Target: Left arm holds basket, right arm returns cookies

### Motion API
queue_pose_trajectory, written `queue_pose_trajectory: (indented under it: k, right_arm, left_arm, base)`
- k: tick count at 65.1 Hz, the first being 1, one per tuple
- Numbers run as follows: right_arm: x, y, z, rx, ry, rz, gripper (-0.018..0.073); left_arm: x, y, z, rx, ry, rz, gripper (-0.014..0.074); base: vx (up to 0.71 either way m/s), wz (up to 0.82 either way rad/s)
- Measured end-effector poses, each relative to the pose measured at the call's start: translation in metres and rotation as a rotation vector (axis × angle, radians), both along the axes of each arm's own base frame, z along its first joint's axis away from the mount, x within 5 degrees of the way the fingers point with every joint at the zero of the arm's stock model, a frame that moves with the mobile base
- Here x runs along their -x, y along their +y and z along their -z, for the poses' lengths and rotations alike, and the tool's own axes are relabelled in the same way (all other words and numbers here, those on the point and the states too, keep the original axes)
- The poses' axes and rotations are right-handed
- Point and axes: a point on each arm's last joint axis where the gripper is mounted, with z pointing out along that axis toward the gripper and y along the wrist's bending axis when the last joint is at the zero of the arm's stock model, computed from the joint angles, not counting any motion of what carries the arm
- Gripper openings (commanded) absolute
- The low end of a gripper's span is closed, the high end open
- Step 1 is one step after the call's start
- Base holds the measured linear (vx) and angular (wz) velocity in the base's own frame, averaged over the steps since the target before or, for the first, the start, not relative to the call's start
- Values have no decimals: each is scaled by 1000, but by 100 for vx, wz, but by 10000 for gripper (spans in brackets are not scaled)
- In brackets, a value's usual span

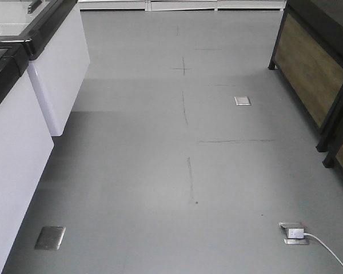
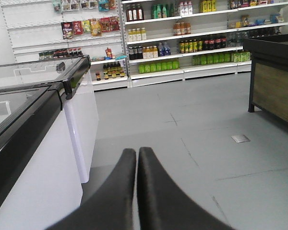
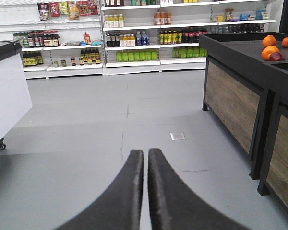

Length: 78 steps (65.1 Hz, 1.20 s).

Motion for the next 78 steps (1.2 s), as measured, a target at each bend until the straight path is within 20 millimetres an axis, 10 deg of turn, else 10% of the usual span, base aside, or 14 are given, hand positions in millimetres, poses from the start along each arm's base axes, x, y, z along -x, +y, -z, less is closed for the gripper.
queue_pose_trajectory:
  k: [42,63,78]
  right_arm:
    - [0,0,0,0,0,0,-10]
    - [0,0,0,0,0,0,-10]
    - [0,0,0,0,0,0,-10]
  left_arm:
    - [4,1,-28,10,-313,-8,-4]
    - [34,3,-80,53,-886,-11,-4]
    - [62,2,-153,44,-941,5,-4]
  base:
    - [0,0]
    - [0,0]
    - [0,0]
